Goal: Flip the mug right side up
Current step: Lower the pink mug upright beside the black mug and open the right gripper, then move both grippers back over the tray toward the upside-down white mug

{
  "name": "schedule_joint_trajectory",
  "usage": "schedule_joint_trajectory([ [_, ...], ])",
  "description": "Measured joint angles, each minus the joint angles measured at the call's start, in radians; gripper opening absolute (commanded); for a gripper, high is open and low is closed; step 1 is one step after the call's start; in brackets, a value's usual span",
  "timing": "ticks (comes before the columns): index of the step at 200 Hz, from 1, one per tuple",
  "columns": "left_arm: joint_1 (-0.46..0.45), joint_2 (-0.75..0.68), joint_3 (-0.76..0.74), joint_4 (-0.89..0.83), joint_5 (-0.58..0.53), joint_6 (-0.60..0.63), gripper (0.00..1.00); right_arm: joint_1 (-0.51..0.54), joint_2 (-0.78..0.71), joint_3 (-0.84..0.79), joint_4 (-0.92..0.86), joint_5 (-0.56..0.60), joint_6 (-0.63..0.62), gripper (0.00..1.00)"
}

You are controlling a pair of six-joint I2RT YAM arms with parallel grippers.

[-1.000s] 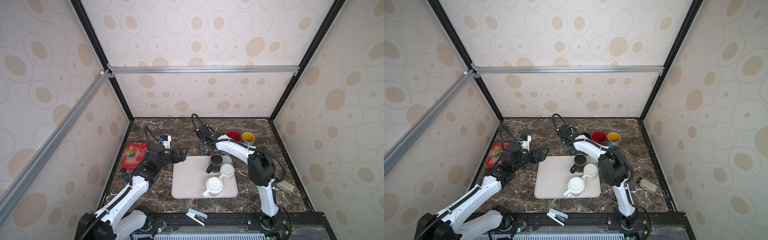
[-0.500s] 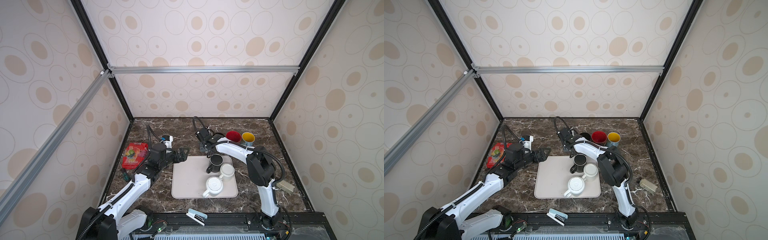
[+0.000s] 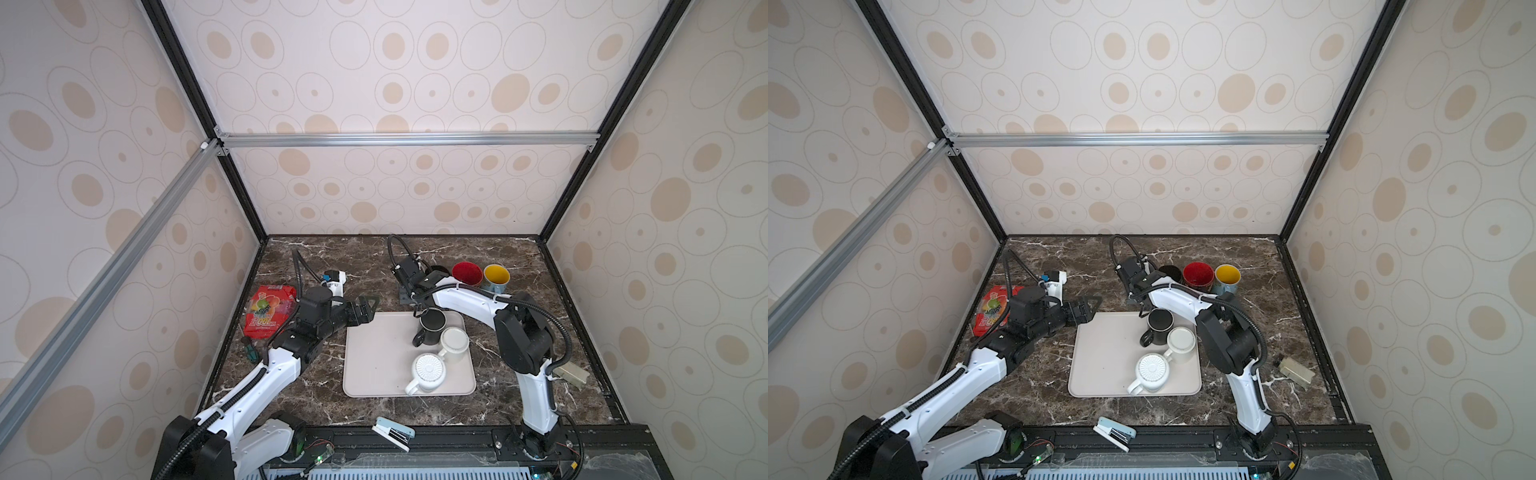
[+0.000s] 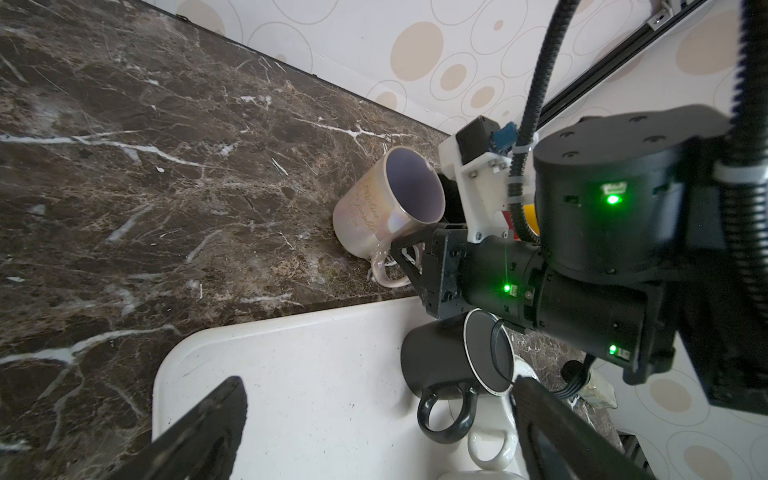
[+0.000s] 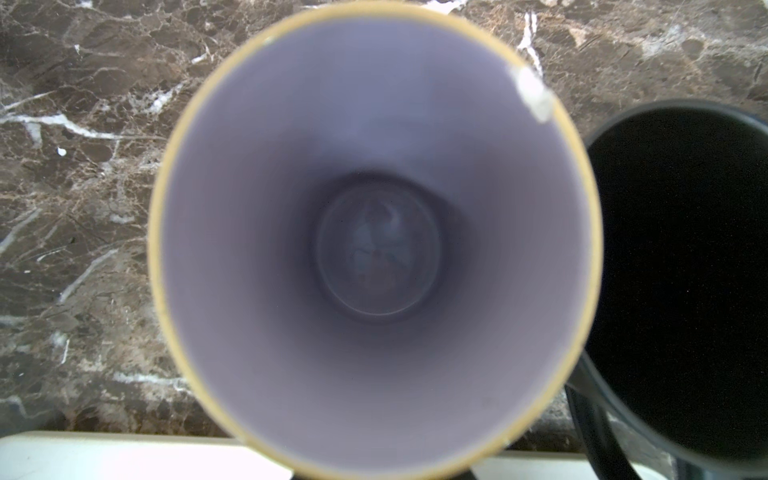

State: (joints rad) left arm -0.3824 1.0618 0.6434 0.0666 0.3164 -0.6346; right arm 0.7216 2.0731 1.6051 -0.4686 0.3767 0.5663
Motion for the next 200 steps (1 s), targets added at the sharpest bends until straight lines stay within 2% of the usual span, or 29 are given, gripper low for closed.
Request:
schedule_joint_trajectory([
  [66,-0.002,-0.013,0.0,-0.001,0.0,0.003,1.0,0.0,-0.068,-0.04,0.014,0.002,0.034,0.39],
  [132,-0.002,-0.013,0.0,-0.002,0.001,0.008,1.0,0.001,-0.13,-0.047,0.02,0.0,0.033,0.39],
  [164,-0.007,-0.014,-0.002,-0.001,0.002,0.016,0.98,0.008,-0.231,-0.11,0.033,-0.044,0.007,0.4],
  [185,-0.042,-0.032,-0.025,-0.001,-0.004,0.024,0.97,0.03,-0.323,-0.155,0.026,-0.062,-0.013,0.41],
  [200,-0.122,-0.052,-0.042,-0.019,-0.028,0.04,0.97,0.063,-0.403,-0.196,0.02,-0.053,-0.027,0.42],
])
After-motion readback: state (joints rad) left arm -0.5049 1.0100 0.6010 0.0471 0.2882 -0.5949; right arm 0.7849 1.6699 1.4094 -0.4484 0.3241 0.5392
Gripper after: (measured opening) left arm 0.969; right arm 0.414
